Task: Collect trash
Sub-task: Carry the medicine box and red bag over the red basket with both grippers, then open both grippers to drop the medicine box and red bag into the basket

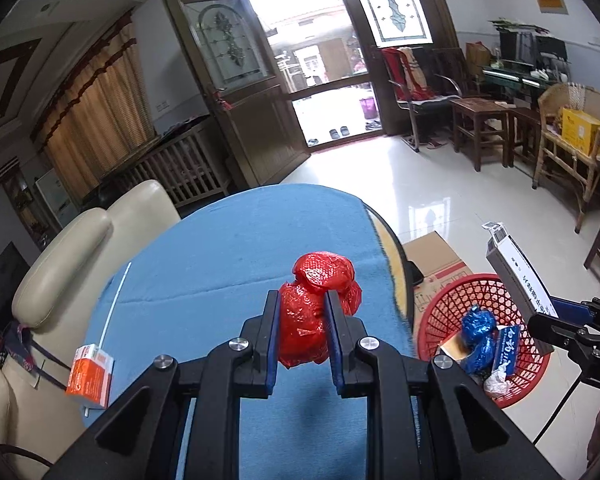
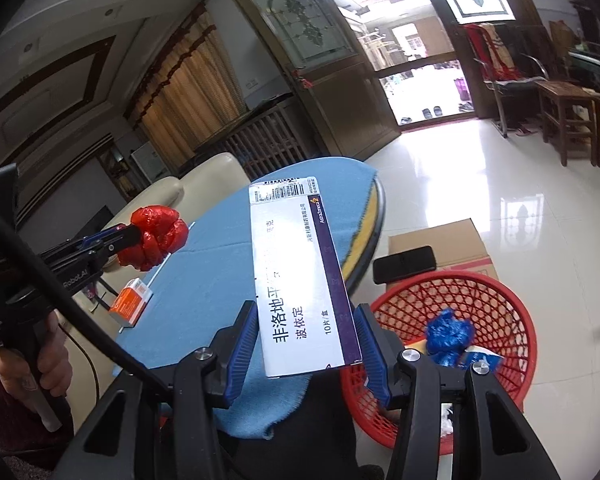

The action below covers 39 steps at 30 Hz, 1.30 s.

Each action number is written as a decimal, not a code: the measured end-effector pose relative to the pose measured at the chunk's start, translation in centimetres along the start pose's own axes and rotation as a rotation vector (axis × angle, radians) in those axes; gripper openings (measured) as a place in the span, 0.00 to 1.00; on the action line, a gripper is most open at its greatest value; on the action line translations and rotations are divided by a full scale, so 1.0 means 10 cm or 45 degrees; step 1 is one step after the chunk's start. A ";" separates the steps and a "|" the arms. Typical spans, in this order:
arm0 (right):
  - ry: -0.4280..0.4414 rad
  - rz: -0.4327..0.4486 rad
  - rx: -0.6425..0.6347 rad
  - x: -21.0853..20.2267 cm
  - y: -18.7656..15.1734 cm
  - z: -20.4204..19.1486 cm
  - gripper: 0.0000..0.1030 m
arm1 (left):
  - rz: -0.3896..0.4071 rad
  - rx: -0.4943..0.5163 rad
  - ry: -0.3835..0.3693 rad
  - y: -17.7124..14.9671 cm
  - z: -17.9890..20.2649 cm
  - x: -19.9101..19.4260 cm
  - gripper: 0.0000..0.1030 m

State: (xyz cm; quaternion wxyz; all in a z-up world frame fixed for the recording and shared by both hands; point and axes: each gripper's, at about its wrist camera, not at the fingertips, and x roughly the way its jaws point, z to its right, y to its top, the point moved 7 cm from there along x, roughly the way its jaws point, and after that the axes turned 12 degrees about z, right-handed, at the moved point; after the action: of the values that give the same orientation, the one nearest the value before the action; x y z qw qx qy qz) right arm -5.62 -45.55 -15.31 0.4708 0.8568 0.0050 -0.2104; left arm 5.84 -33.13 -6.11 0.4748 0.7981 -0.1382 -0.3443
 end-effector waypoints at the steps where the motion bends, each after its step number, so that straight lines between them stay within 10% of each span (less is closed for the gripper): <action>1: -0.010 0.002 0.015 -0.02 0.00 0.07 0.51 | -0.002 0.010 -0.011 0.01 0.06 0.02 0.21; 21: -0.121 0.016 0.249 -0.23 -0.12 0.99 0.51 | -0.078 0.142 -0.181 -0.01 1.02 0.35 0.22; 39: -0.191 -0.045 0.474 -0.03 -0.42 1.54 0.51 | -0.223 -0.025 -0.477 -0.27 1.47 0.68 0.24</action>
State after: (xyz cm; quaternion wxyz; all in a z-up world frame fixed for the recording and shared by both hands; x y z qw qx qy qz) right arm -12.24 -55.60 -25.84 0.2996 0.9107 -0.0541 -0.2791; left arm 0.50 -45.19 -15.90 0.4170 0.7244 -0.1507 -0.5278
